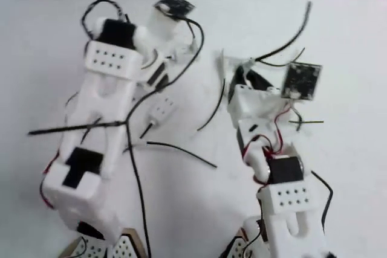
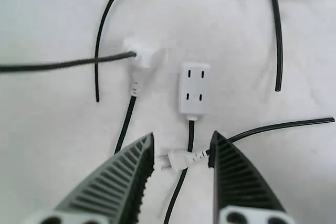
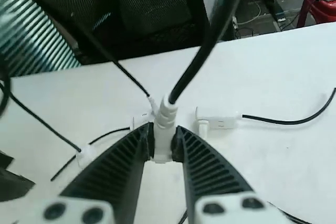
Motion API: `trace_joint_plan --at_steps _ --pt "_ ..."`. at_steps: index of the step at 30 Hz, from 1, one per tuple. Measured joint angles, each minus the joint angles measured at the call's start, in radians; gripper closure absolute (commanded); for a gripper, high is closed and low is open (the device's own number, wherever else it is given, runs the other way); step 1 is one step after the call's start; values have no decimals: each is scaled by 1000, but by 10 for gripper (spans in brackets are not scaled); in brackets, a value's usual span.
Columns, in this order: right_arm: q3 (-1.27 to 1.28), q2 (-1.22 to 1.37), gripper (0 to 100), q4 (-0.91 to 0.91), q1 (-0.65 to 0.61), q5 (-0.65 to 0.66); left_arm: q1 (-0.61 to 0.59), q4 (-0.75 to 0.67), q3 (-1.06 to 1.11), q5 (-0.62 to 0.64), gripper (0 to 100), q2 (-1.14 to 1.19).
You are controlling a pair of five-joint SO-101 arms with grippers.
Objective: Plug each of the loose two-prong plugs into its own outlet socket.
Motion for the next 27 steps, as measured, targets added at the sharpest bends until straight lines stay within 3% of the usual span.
trace_joint_plan --at_steps 7,16,27 --pt "-143 321 981 8 -101 147 -87 -146 397 6 820 -381" --pt "-315 575 981 54 -249 354 -273 -508 1056 6 819 -853" --pt "-362 847 981 -100 -350 388 -442 -789 1536 -26 819 -1069"
